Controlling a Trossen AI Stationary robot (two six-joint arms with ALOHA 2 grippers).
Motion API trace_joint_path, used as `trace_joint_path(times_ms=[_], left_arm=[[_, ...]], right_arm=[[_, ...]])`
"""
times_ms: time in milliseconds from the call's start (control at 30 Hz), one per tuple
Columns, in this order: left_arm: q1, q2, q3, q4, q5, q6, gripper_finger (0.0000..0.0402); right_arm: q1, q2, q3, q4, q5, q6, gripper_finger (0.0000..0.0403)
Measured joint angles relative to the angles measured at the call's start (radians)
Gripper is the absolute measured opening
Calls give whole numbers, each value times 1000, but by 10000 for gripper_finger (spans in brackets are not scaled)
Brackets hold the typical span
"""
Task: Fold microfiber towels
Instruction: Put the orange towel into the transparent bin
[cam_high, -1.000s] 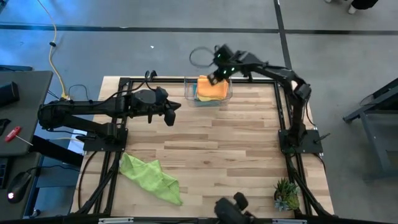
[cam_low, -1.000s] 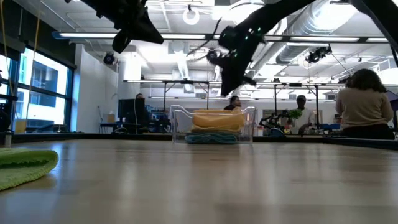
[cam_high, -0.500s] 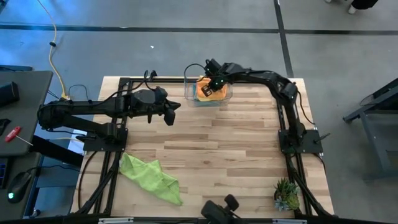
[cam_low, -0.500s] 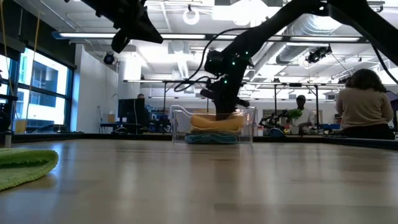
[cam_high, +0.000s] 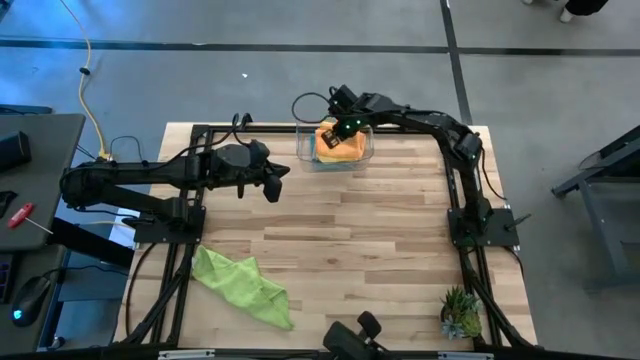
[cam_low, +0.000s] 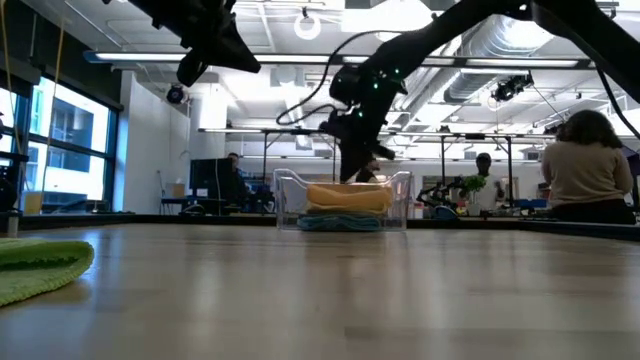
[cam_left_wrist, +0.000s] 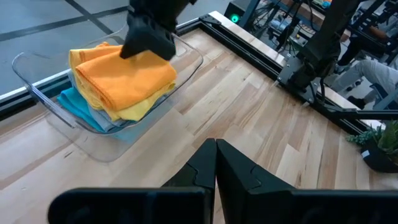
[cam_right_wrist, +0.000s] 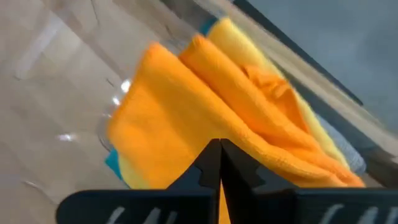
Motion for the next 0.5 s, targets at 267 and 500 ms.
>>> trace_joint_path(times_ms=[267,500], left_arm=[[0,0,0,0,0,0,0],[0,0,0,0,0,-3,0]], right_arm=[[5,14,36,69,80,31,0],[3,94,33,88,101,38,0]])
